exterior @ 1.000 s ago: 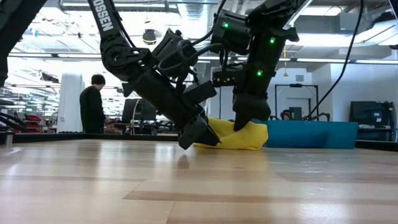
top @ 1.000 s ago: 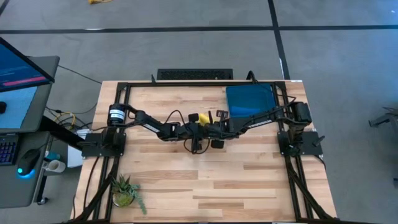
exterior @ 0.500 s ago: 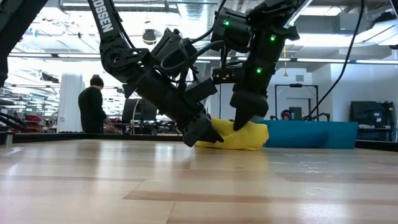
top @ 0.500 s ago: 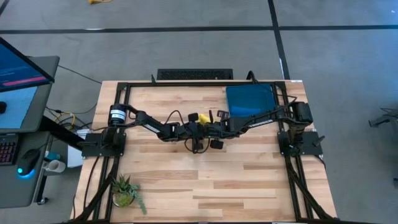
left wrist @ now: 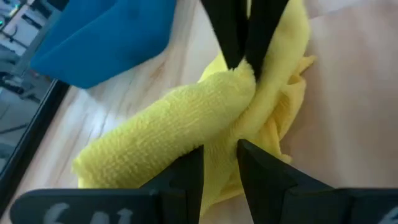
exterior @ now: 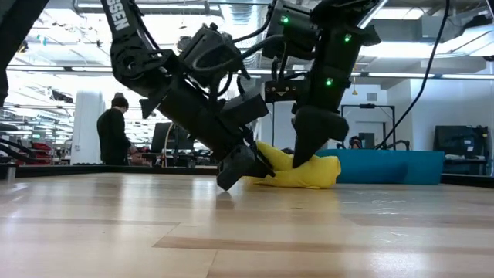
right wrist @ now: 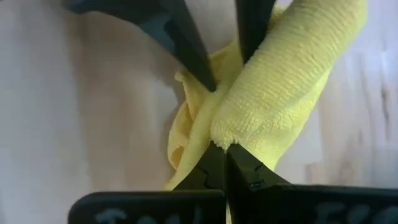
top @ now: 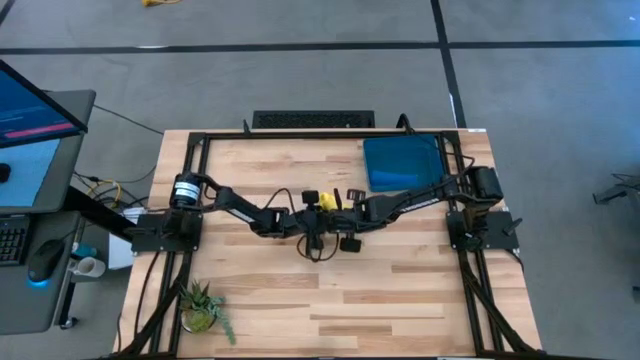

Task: Roll microfiber towels into tight, uniform cylinder then place into a basket
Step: Roll the yellow microfiber cloth

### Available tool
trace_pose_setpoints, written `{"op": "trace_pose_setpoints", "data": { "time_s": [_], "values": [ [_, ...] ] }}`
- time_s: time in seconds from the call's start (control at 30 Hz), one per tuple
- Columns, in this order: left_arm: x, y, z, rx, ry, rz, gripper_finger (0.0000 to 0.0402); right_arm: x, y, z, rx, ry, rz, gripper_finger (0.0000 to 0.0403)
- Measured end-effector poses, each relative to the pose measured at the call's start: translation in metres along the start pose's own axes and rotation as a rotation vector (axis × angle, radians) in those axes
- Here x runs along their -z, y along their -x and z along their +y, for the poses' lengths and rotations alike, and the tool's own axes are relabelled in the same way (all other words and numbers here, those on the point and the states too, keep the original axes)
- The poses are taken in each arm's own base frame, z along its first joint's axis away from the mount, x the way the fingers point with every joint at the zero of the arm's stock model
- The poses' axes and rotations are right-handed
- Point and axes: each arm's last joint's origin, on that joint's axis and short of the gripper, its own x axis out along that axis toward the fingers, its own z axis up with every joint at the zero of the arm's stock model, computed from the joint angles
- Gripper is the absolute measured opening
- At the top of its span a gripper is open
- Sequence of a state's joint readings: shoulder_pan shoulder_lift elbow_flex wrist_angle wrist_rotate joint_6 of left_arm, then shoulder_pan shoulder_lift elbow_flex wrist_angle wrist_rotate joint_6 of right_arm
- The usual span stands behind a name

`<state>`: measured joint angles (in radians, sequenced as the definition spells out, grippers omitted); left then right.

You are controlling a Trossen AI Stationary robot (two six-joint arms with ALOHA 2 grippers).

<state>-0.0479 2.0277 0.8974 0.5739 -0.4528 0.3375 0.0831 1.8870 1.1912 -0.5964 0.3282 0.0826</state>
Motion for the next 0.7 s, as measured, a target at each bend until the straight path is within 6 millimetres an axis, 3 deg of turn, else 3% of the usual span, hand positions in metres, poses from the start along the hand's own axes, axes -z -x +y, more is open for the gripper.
{"op": "trace_pose_setpoints", "data": {
  "time_s": [0.5, 0.7],
  "values": [
    [-0.019, 0.042, -0.07, 0.144, -0.096, -0.06, 0.0091, 0.008, 0.02, 0.059, -0.17, 0.043, -0.027, 0.001],
    [-0.027, 0.044, -0.075, 0.131, -0.115, -0.071, 0.0091, 0.009, 0.021, 0.062, -0.133, 0.025, -0.034, 0.001]
  ]
}}
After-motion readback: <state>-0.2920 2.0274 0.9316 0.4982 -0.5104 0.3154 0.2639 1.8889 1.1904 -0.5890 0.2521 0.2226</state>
